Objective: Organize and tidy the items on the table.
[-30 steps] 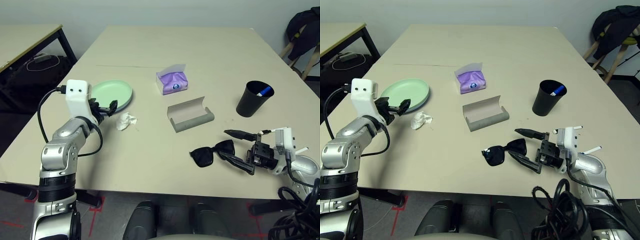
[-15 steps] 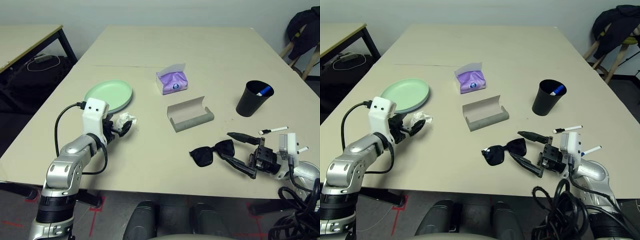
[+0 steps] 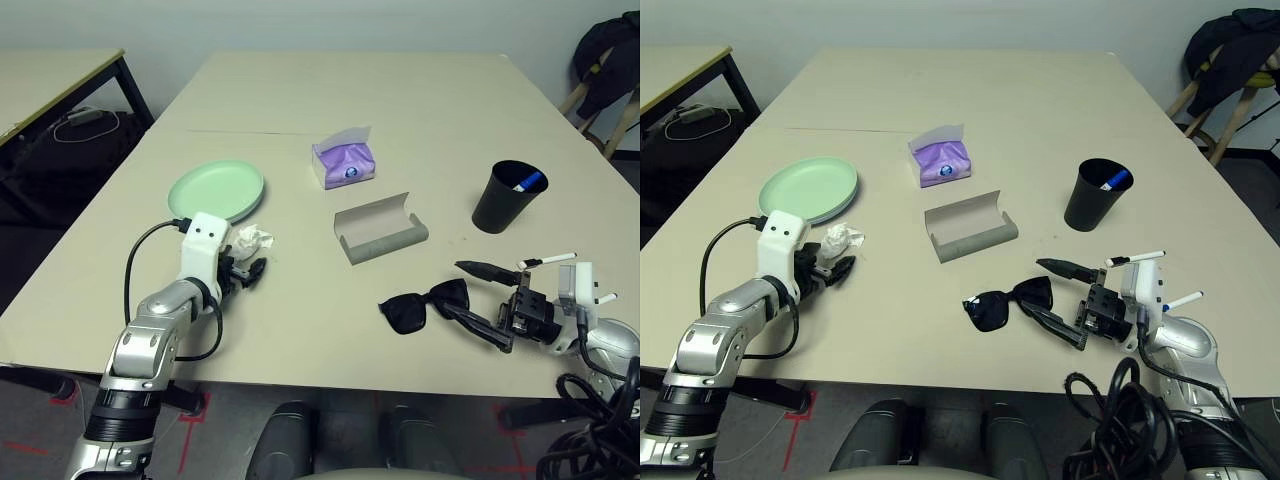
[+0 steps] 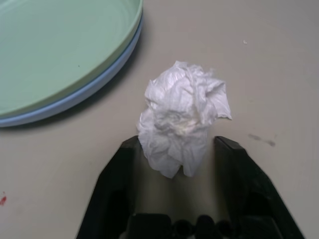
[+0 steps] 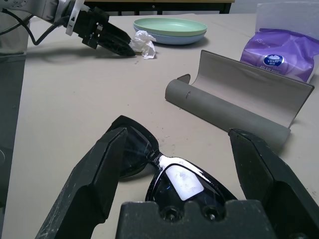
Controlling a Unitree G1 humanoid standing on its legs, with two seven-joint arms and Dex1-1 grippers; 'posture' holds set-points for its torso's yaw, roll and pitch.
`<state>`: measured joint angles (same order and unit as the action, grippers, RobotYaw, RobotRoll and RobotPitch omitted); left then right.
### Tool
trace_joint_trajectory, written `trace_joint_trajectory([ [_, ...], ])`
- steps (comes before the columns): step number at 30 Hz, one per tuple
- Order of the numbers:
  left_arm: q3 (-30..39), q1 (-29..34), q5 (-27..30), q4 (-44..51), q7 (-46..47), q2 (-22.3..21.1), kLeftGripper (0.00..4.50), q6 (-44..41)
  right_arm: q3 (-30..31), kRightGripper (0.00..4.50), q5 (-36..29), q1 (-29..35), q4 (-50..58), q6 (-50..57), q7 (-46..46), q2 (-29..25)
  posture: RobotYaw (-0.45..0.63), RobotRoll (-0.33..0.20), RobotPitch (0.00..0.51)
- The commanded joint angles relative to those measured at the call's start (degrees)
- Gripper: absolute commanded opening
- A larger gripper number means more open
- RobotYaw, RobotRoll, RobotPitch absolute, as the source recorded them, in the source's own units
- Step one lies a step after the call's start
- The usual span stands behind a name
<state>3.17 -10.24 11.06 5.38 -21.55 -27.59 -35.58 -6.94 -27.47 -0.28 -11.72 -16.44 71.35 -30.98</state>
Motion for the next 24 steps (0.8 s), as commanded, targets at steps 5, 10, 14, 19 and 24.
trace_joint_trajectory([
  [5,-0.6,-2.0,-0.9,-2.3,-0.6,0.5,0.02,0.9,-0.1,4.50,0.6,0.4,0.8,-0.3,-0.9,-0.1,0.02,0.000,0.048],
  [10,1.3,-3.3,1.2,1.0,-1.8,0.0,0.02,-0.7,0.0,4.50,0.6,-0.1,1.1,0.1,-1.2,0.2,0.02,0.000,0.048],
  [14,3.4,-4.8,3.0,3.7,-2.2,-0.7,0.02,-2.6,0.0,4.50,0.2,-0.3,1.3,0.6,-1.5,0.5,0.03,0.000,0.042],
  [19,6.2,-8.3,4.0,4.0,-1.9,-2.2,0.02,-3.7,-0.1,4.50,-0.3,-0.4,2.1,1.4,-1.9,0.8,0.03,0.000,0.042],
  [24,7.3,-12.2,3.6,0.3,-1.5,-3.3,0.02,-3.1,0.1,4.50,-0.1,-0.6,2.0,1.6,-1.7,0.8,0.03,0.000,0.042],
])
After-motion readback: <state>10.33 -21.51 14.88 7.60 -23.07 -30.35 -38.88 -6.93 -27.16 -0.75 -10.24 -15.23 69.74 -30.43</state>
